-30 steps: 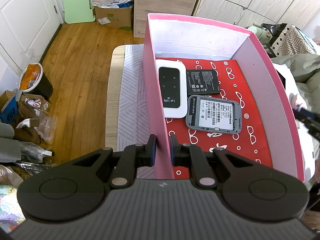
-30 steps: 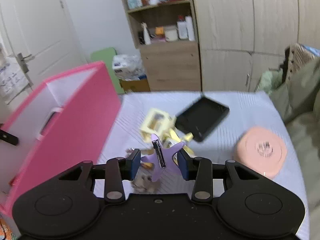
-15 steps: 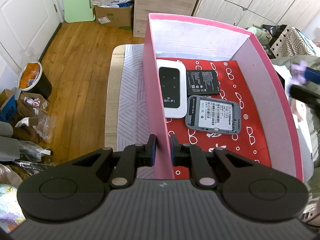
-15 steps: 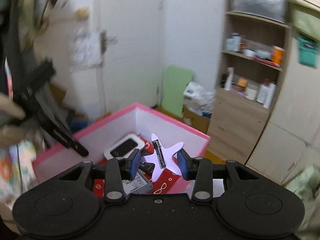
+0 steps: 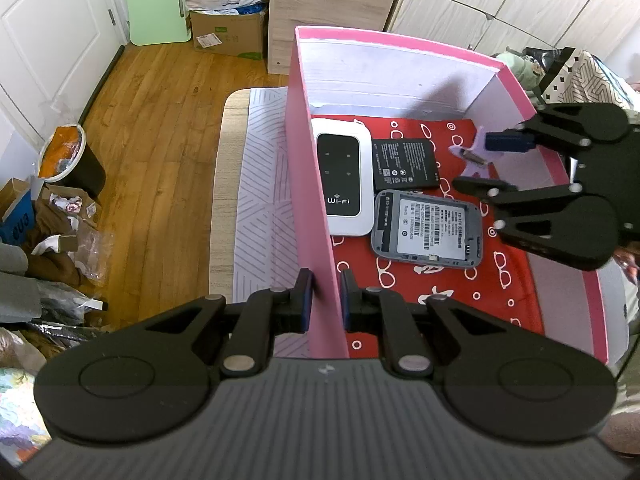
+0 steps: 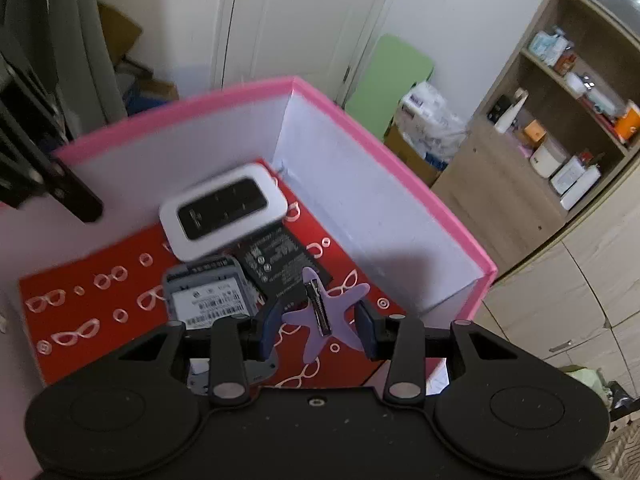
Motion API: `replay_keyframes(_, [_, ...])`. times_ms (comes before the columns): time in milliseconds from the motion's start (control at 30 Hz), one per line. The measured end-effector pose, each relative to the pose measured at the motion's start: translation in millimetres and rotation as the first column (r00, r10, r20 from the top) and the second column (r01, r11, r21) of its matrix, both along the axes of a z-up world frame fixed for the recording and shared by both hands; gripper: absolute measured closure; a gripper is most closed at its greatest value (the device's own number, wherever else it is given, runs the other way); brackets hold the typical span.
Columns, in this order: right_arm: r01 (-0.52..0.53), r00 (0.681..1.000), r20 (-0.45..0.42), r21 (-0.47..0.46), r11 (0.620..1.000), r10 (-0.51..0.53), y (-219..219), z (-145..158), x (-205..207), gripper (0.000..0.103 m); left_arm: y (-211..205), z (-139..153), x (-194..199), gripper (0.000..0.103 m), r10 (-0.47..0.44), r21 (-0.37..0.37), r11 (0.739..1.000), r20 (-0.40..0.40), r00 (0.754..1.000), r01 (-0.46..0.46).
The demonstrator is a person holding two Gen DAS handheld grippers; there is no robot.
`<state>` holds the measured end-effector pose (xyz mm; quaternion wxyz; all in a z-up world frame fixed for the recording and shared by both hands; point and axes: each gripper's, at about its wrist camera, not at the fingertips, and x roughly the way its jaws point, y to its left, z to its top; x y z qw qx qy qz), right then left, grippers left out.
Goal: Organize rigid objects
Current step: 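Carry the keys into the box and release them with the right tool, then grasp the white charger cube on the table with the right tool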
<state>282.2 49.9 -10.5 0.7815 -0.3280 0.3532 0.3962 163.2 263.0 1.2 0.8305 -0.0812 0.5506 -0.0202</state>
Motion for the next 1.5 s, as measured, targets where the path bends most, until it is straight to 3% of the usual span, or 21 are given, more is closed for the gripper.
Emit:
replay_keyframes(167, [0.003,1.000,0.012,-0.020,1.000,-0.002,4.2,-5.8,0.2,0.057,0.3,-0.3,-0.5,0.091,0.002,-0.002,1.000,0.001,1.000,-0.002])
replay_keyframes(300, [0.001,1.000,0.002,0.097,0.995,-0.001,-7.3,12.5,-11.3,0.045,0.8,-0.5,-1.0,0.091,0.002,-0.004,1.000,0.001,1.000,-0.002])
replay_keyframes(433, [0.034,0.998,0.040,0.216,0.976,-0.043,-26.7,38.5,-27.5,0.044,0.3,-0.6,-1.1,0.091,-0.001,0.002,1.000,0.003,1.000,0.001])
replay_keyframes(600, [0.081,0.995,0.019,0.343,0.936,-0.093,-64.0,62.0,-46.8,0.035,0.5,-1.0,-1.5,0.091,-0.002,-0.004,1.000,0.006,1.000,0.002])
replay_keyframes(733, [0.124,0.988,0.037,0.391,0.912,-0.151,-90.6,65.5,-62.5,0.035,1.8,-0.8,-2.1,0.091,-0.002,-0.014,1.000,0.010,1.000,0.002])
replay_keyframes(867, [0.218,0.972,-0.007,0.408,0.887,-0.236,-114.0,57.5,-68.1,0.035,1.7,-0.8,-2.1,0.091,-0.002,-0.014,1.000,0.013,1.000,0.002])
replay_keyframes(1167, [0.420,0.906,-0.144,0.433,0.797,-0.399,-167.0,27.3,-76.5,0.035,2.0,-0.8,-2.5,0.090,0.007,-0.017,1.000,0.011,1.000,-0.007])
replay_keyframes(1500, [0.634,0.772,-0.189,0.308,0.709,-0.607,-215.7,-25.1,-73.4,0.035,3.3,-0.3,-2.8,0.090,0.006,-0.021,1.000,0.014,1.000,-0.006])
